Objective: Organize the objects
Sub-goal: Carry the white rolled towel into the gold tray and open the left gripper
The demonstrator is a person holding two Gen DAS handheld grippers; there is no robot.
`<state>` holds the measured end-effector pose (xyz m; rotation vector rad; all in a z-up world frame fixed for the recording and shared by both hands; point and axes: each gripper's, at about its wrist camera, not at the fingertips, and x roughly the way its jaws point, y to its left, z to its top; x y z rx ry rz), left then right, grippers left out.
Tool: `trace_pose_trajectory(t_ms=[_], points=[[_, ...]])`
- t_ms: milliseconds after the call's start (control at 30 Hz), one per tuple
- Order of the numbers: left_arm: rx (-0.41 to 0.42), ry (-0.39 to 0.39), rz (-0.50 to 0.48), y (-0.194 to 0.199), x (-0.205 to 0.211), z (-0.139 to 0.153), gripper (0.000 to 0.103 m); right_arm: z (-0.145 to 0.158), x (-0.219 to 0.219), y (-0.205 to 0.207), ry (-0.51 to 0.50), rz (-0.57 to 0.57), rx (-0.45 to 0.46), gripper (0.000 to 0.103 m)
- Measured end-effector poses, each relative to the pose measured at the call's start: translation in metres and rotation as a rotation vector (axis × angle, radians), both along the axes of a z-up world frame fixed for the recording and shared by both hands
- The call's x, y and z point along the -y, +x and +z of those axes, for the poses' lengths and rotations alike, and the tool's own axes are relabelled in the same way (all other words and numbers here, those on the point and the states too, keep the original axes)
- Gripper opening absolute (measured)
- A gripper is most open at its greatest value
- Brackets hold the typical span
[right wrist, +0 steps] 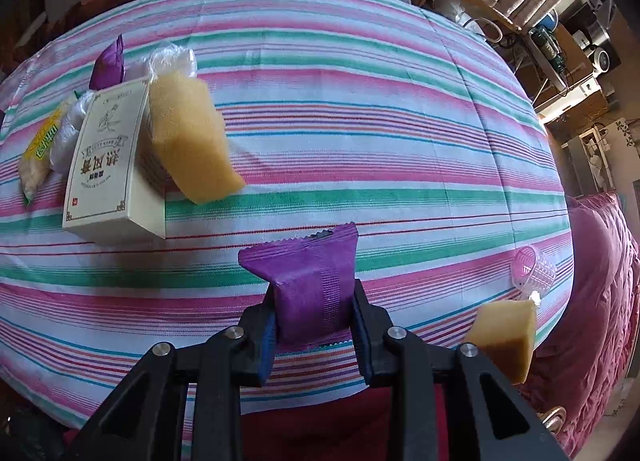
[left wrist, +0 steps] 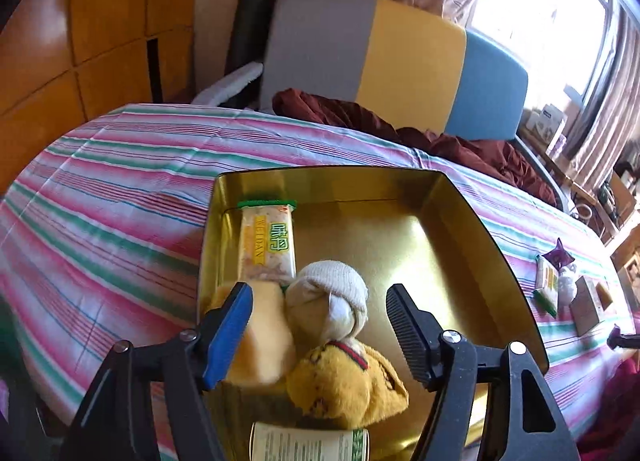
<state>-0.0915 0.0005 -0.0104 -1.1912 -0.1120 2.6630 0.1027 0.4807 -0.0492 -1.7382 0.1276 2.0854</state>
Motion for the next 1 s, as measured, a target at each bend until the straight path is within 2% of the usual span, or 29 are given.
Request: trace_pose_trajectory(t_ms=[100,167,300,433,567,733,867,1000], points=[[-0.015,-0.004,0.010,0.015,0.004,0.003,0.071,0.010,0.004,0.004,0.021,-0.015,-0.047,0.031],[-0.029,-0.014,0.012,0.023,0.006,0.005,0.073,0.022,0.014,0.005,0.001,-0.013,-0.101,0.031],[-0.055,-0.029,0.014,0.035,0.011,0.009,0.074,0.059,0.051,-0.006,0.009,0.054,-0.212,0.031],[-0.069,-0.011,0.032,0.042,0.017,0.012,0.075,0.096,0.115,-0.031,-0.045,0.221,-0.314,0.031],[-0.067,-0.005,0.039,0.047,0.022,0.011,0.075,0.113,0.201,-0.062,-0.114,0.429,-0.378,0.031],[-0.066,-0.008,0.042,0.053,0.028,0.010,0.076,0.113,0.303,-0.093,-0.234,0.648,-0.401,0.031],[-0.076,0.009,0.068,0.057,0.039,0.011,0.076,0.096,0.371,-0.105,-0.292,0.787,-0.360,0.031],[-0.077,0.022,0.098,0.057,0.052,0.011,0.077,0.064,0.413,-0.117,-0.309,0.840,-0.272,0.031]])
